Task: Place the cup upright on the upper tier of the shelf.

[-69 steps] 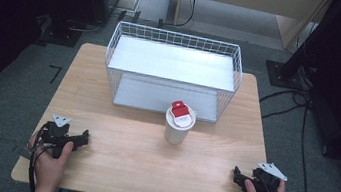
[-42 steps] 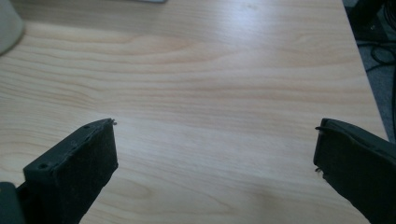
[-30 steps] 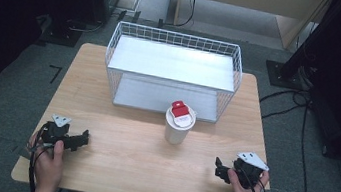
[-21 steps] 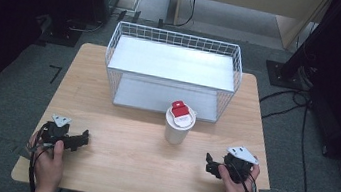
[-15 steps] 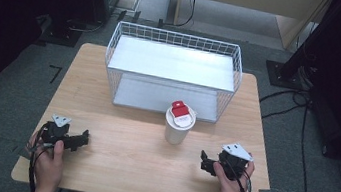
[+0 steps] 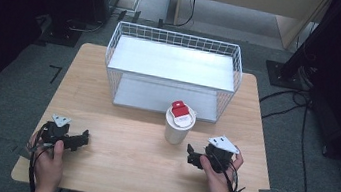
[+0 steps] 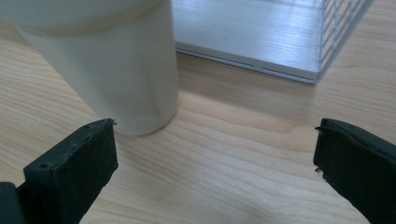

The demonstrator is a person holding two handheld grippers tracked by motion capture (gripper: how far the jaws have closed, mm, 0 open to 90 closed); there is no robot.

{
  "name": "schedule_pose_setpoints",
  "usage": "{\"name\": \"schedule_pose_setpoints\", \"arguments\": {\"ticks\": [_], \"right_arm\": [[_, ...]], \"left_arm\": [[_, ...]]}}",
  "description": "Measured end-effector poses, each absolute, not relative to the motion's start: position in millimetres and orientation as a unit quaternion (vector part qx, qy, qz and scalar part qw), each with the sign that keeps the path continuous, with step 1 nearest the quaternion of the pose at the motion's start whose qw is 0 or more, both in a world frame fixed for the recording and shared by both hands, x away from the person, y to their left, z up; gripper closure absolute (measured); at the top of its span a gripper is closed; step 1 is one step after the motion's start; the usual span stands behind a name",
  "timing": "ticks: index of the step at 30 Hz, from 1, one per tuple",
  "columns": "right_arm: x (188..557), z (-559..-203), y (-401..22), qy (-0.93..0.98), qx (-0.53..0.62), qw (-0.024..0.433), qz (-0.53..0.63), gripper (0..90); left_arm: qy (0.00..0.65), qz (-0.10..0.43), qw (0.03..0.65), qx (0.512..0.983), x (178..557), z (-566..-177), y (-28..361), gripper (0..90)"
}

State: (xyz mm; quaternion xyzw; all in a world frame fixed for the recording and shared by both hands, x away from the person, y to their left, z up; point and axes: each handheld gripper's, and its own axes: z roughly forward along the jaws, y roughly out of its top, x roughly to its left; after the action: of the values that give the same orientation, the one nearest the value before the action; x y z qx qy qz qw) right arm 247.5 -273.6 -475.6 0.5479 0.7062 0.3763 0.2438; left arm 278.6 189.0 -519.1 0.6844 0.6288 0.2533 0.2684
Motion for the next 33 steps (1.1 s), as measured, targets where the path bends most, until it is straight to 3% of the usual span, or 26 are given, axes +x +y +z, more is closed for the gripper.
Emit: {"name": "schedule_pose_setpoints", "arguments": {"ticks": [24,27,33], "right_arm": [[265,-463,-224,0.718,0.503,0.228,0.424,0.7],[268,-462,-218,0.712,0.505,0.234,0.428,6.6],[277,-466,-210,0.7,0.513,0.234,0.438,6.9]], "left_arm": [[0.629,0.253,0.268,0.684,279,-519,189,0.0],[0.629,0.253,0.268,0.685,279,-519,189,0.0],[0.629,0.253,0.268,0.684,279,-519,189,0.0]]}}
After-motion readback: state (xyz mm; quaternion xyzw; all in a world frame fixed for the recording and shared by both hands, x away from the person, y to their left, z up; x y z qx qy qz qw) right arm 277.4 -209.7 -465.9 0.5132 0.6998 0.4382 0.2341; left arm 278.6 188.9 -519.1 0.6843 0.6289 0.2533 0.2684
